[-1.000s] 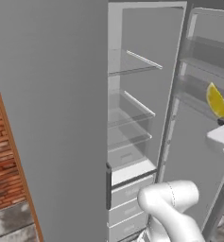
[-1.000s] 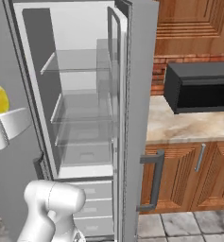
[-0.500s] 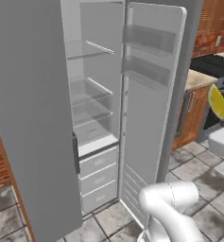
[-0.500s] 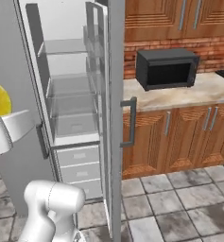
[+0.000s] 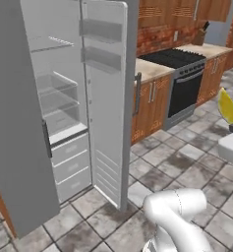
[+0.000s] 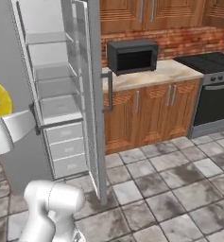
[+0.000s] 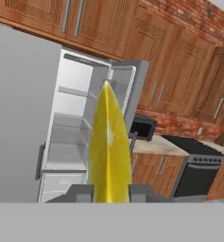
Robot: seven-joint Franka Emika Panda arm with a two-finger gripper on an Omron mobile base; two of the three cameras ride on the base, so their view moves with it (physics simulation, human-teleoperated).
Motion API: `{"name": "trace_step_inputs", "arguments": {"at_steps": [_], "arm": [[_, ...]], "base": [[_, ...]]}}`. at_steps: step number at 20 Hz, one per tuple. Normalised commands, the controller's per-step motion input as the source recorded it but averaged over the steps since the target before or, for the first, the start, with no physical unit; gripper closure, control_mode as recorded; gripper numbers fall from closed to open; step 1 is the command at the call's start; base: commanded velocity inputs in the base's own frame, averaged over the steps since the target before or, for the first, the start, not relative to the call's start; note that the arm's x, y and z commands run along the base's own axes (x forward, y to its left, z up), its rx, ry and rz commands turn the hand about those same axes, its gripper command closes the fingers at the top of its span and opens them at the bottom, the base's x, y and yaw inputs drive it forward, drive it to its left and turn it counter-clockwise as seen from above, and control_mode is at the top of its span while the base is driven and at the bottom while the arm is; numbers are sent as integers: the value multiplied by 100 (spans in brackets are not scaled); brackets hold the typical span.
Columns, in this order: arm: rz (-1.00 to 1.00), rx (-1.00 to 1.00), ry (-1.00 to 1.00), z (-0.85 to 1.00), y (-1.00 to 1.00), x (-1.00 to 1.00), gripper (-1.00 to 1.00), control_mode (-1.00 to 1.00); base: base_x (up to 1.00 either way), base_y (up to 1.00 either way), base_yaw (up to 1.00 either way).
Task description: There is a bowl on the dining counter. Grab a lemon wedge from the fridge and place it in the bowl. Then get the liquor bottle and glass cup from the cabinet and place them next to the bowl.
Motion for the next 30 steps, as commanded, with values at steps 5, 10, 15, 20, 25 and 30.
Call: {"name": "trace_step_inputs", "arguments": {"at_steps": [5, 10, 15, 20, 25, 30], "arm": [[0, 0, 0, 0, 0, 0, 100, 100], [0, 0, 0, 0, 0, 0, 100, 100], [0, 0, 0, 0, 0, 0, 100, 100], [0, 0, 0, 0, 0, 0, 100, 100], [0, 0, 0, 0, 0, 0, 100, 100], [0, 0, 0, 0, 0, 0, 100, 100]], "base": [[-100, 0, -32], [-100, -18, -29], [-100, -44, -24], [-100, -61, -18], [-84, -87, -9], [-74, -100, -3]]}}
